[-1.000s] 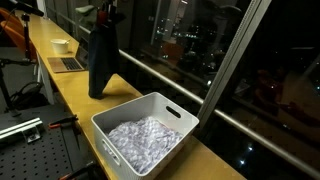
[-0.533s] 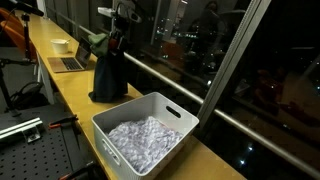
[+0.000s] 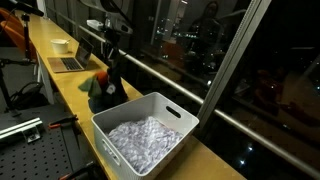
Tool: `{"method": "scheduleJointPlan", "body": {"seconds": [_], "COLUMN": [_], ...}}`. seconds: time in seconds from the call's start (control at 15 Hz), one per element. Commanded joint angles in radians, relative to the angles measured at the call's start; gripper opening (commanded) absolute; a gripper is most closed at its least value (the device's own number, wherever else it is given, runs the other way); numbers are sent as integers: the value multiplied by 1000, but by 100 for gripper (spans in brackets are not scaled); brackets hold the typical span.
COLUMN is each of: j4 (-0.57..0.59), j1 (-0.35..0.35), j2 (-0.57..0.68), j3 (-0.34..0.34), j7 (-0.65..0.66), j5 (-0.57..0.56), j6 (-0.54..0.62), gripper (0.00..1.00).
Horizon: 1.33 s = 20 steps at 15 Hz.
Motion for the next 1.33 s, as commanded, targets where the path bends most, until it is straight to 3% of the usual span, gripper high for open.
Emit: {"method": "scheduleJointPlan", "body": {"seconds": [0.0, 0.27, 0.6, 1.27], "j4": [-181, -255, -225, -216], "j1": [-52, -143, -249, -298], "j2": [-200, -329, -301, 130], "j3": [-58, -140, -235, -265], "j7": [-44, -92, -200, -270], "j5": [42, 38, 26, 86], "j6": [67, 93, 135, 433], "gripper": [69, 99, 100, 100]}}
